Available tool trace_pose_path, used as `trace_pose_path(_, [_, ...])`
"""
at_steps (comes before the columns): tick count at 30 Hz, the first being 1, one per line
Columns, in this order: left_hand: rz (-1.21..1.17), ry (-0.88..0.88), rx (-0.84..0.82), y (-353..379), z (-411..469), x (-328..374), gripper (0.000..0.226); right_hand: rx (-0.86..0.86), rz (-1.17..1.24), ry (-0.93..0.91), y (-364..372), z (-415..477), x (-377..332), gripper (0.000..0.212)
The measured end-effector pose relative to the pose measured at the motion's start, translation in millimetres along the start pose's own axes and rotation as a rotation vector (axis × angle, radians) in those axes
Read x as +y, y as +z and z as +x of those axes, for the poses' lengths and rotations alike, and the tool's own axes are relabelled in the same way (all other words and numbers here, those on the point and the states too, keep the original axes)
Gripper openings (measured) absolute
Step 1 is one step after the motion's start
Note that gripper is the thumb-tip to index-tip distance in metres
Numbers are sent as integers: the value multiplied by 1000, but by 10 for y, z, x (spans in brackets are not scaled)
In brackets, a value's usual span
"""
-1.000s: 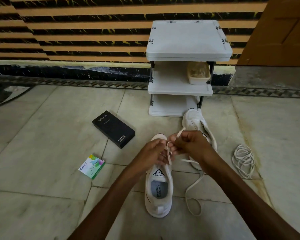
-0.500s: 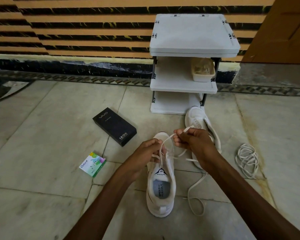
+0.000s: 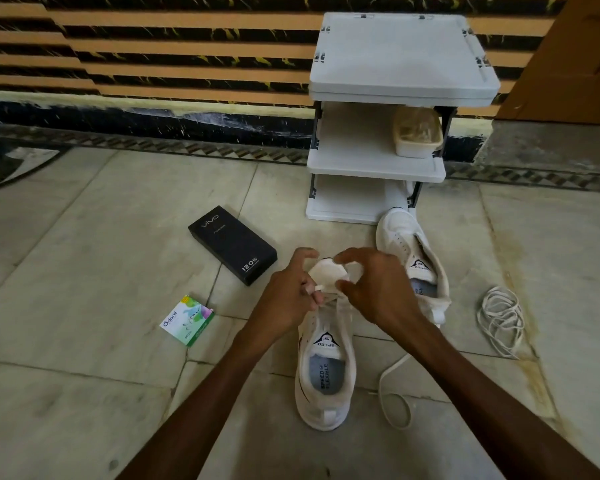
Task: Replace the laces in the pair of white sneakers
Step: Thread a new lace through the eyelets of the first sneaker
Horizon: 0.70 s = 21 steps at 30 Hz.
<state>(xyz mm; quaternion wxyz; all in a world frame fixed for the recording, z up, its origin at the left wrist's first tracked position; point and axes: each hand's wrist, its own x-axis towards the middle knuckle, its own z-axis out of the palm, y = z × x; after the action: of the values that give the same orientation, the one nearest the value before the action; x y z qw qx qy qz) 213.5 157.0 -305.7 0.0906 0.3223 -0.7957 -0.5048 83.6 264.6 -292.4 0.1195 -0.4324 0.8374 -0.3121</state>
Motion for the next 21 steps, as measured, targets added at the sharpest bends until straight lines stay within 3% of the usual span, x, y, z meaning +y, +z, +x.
trace_pose_path(2, [24,-6,-5,-8,21,15,72,-179,67,-43,69,9,1,18])
trace_pose_path(6, [57,-82,8,18,26,-8,84,-237,31,-110,175,20,7,10])
trace_pose_path(9, [-45,-148,37,2,1,-92,56,-213,-8,-118,234,31,26,18])
trace_pose_path(11, [58,-155,36,-23,-48,-146,32,-177,-49,-93,255,38,51,23])
trace_pose_path(13, [197,-150,-33,3,-156,-209,36,-175,-37,-61,261,43,76,18])
trace_pose_path(16, [205,-193,-49,118,-306,-285,54,-224,30,-48,262,30,94,12])
trace_pose_path(21, [42,-272,92,161,-339,-393,29,-245,-114,-90,315,-23,59,14])
